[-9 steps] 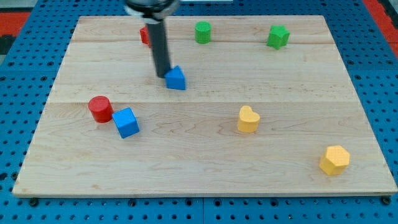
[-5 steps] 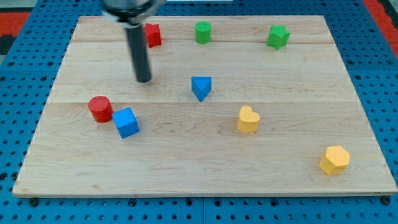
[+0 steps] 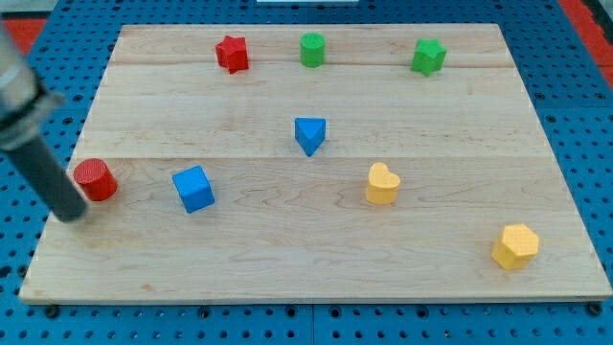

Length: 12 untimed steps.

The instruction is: Slide the red circle to the bottom of the red star

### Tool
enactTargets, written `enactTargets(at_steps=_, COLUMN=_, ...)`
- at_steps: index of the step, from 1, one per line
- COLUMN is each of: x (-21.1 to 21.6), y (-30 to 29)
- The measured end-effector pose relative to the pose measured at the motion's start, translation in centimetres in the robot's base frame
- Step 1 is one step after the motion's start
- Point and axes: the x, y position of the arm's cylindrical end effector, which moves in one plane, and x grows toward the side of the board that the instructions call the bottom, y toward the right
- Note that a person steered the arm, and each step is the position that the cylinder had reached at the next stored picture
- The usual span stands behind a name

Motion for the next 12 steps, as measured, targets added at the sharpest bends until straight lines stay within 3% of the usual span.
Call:
enactTargets(at_steps=1, x=-6.8, y=-1.1)
enactTargets(at_steps=2, x=-8.0, y=1.8)
enactTargets(at_steps=3, x=-7.6, y=-1.7)
enactTargets(at_steps=4, x=-0.2, y=1.0)
enactTargets(at_steps=5, x=-0.6, y=3.8)
enactTargets(at_steps=6, x=-6.7, y=6.1)
enactTargets(at_steps=8, x=-11.0, y=12.8)
enactTargets(at_steps=9, x=-12.8, y=14.0)
enactTargets(at_steps=10, x=-13.8, y=9.8)
enactTargets(at_steps=12, x=-14.3, y=18.2)
